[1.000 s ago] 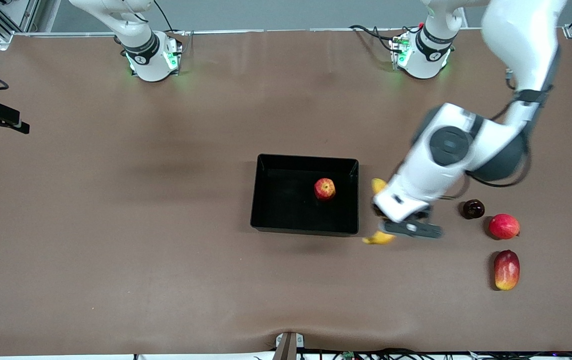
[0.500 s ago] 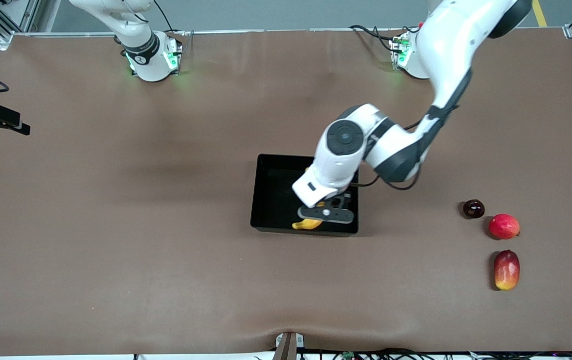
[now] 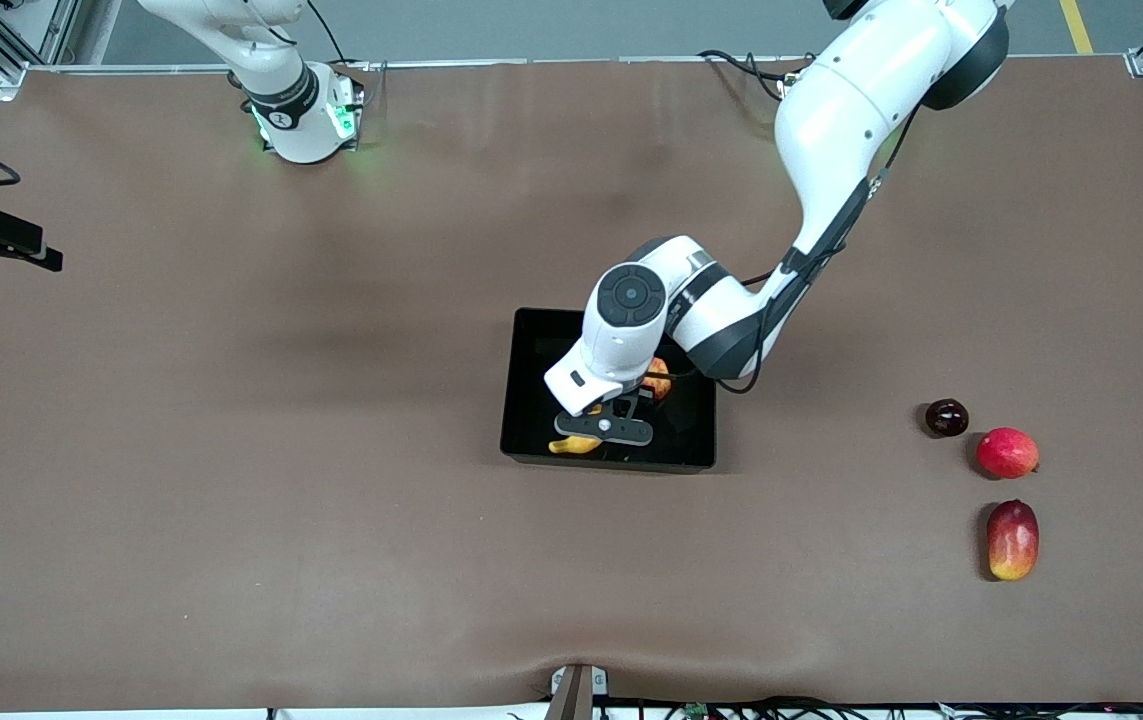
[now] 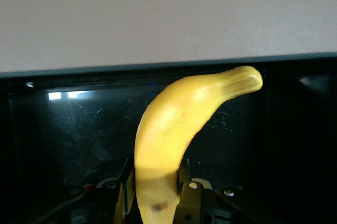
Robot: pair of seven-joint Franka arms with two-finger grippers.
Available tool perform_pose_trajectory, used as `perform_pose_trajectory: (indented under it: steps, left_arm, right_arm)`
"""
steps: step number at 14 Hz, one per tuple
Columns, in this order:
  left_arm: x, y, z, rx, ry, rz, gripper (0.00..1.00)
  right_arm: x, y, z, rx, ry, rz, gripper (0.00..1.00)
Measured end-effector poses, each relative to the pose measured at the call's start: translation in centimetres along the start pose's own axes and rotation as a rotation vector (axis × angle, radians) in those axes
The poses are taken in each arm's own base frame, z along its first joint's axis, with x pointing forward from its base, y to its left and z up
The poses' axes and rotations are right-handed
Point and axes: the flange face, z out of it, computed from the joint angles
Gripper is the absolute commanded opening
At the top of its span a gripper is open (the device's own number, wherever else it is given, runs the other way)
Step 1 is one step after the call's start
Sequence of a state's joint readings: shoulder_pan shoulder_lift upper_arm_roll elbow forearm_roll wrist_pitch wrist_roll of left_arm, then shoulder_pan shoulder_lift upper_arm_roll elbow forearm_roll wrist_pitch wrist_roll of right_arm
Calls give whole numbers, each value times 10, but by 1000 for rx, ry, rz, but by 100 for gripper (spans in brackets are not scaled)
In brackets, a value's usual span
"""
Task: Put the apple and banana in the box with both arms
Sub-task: 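Carry the banana with the left gripper over the black box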
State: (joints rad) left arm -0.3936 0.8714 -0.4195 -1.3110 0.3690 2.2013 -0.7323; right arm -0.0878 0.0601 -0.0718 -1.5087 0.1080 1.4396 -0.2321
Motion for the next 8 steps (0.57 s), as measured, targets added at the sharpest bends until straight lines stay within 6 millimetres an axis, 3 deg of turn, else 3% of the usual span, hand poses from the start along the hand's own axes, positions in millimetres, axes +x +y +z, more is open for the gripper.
perform_pose_trajectory:
  steps: [4, 6, 7, 8]
  left_arm:
    - [-14, 9, 48, 53, 6, 12, 3]
    - [-17, 14, 53, 53, 16, 6, 83]
    - [-17, 15, 52, 45, 24, -6, 100]
    - [-16, 15, 51, 40, 30, -16, 100]
  right_arm:
    - [0, -2, 0, 1, -1, -3, 100]
    - [0, -2, 1, 2, -4, -3, 100]
    - [0, -2, 2, 2, -7, -3, 100]
    - [0, -2, 3, 3, -10, -3, 100]
